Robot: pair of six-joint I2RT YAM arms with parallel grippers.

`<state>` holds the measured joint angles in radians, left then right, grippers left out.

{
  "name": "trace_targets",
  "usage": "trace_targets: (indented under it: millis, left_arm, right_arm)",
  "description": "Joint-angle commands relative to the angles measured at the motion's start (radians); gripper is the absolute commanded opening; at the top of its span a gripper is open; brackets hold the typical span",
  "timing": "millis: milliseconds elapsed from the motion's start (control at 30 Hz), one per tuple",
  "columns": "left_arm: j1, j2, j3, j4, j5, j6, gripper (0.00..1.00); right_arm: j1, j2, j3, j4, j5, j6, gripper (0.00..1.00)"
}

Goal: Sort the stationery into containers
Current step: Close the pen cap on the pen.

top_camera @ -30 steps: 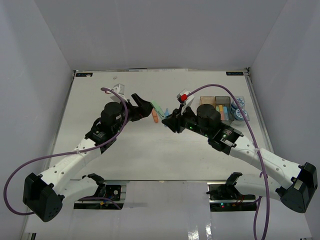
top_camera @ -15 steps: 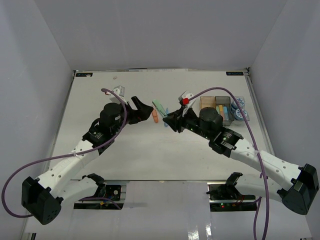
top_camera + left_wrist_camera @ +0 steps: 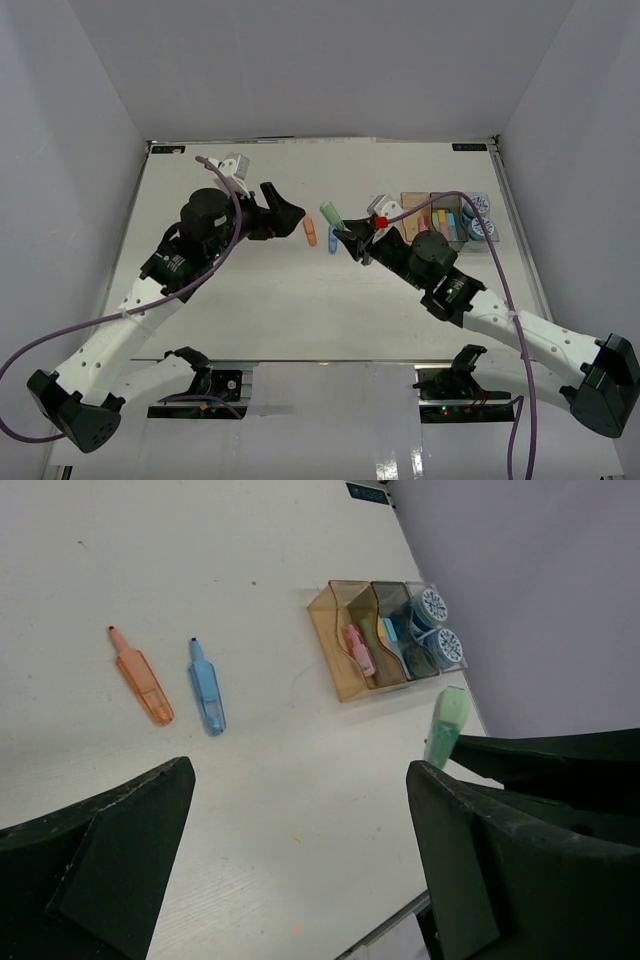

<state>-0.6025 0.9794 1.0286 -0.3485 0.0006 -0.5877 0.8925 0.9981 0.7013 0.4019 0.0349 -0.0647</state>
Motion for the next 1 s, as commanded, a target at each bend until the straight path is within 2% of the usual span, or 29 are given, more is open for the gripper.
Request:
trace_targets:
  millis: [0, 100, 333, 600, 833, 967]
  left_arm:
    - [-0.002, -0.012, 0.111, -0.110, 0.103, 0.052, 0.98]
    - [-0.002, 0.018, 0.197, -0.182, 0.169, 0.066, 0.98]
    - [-0.002, 0.068, 0.293, -0.257, 0.251, 0.078, 0.98]
    - [-0.002, 0.208, 0.422, -0.323, 0.346, 0.150, 0.97]
    - [-0.002, 0.294, 0.499, -0.328, 0.394, 0.184, 0.88]
    - [-0.002, 0.323, 0.522, -0.326, 0.417, 0.219, 0.78]
  right_arm:
    - [0.008, -0.045, -0.014, 0.147, 0.040, -0.078, 0.31]
    - [0.008, -0.046, -0.011, 0.181, 0.054, -0.112, 0.31]
    - [0.008, -0.033, 0.014, 0.157, 0.019, -0.159, 0.33]
    - [0.008, -0.084, -0.002, 0.034, -0.072, -0.201, 0.22]
    - [0.008, -0.084, 0.012, -0.051, -0.102, -0.245, 0.18]
    - [0.008, -0.067, 0.030, -0.074, -0.128, -0.248, 0.18]
